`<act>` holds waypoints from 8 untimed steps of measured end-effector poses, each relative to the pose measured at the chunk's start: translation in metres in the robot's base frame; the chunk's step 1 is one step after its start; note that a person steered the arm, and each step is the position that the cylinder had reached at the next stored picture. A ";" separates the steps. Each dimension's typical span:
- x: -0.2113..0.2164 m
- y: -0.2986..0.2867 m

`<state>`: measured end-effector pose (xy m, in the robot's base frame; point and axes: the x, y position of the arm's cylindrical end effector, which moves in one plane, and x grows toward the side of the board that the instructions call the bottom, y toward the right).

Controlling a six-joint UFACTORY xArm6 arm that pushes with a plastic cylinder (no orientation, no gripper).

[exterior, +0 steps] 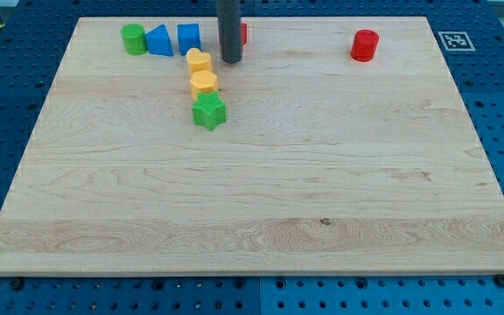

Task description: Move your arm closer to red circle

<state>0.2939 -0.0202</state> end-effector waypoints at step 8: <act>-0.012 0.245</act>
<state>0.2819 0.2243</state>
